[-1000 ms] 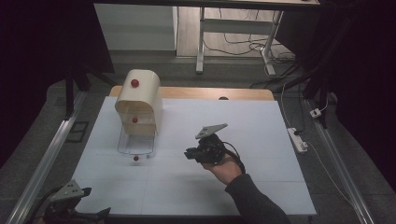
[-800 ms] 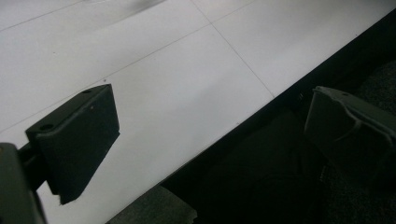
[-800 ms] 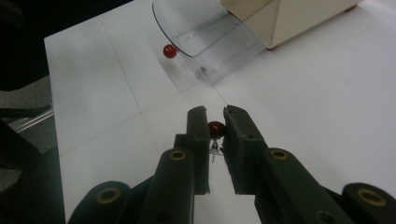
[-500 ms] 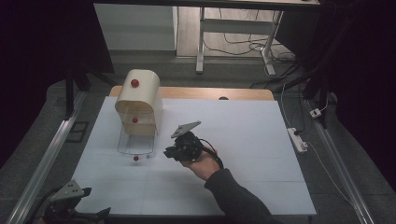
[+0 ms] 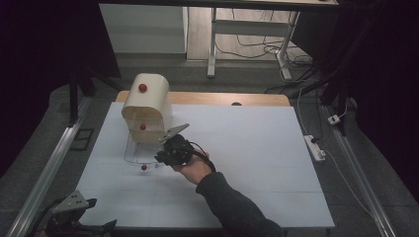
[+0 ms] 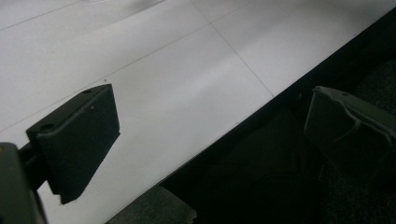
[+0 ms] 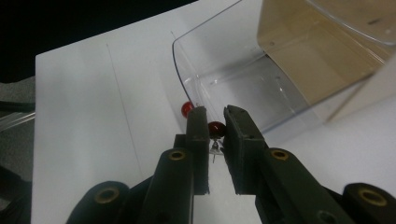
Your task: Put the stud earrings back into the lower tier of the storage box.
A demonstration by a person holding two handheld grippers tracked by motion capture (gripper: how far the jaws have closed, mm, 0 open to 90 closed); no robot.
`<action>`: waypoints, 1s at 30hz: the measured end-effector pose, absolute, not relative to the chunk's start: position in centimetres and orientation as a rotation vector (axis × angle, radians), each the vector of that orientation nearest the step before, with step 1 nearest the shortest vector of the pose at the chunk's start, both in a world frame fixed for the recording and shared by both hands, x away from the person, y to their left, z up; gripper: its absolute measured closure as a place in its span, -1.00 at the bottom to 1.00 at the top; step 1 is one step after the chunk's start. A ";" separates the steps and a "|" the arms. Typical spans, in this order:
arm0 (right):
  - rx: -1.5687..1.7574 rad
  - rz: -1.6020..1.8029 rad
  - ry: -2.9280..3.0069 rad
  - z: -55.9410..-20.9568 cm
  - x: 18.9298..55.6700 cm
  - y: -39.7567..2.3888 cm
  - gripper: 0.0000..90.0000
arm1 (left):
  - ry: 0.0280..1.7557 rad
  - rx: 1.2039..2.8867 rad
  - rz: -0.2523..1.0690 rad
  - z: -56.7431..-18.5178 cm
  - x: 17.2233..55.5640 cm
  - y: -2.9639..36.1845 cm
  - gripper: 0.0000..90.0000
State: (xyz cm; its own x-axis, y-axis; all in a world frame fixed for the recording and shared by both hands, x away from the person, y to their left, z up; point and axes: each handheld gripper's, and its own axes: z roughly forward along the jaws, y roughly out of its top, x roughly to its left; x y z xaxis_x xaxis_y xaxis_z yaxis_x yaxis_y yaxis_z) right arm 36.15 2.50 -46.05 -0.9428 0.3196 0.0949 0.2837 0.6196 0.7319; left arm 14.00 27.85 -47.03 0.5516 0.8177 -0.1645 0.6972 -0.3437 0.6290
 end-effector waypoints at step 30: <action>0.584 1.179 2.745 -46.6 35.6 1.7 -0.32 | 1.213 2.127 0.235 -47.0 14.0 27.9 -0.93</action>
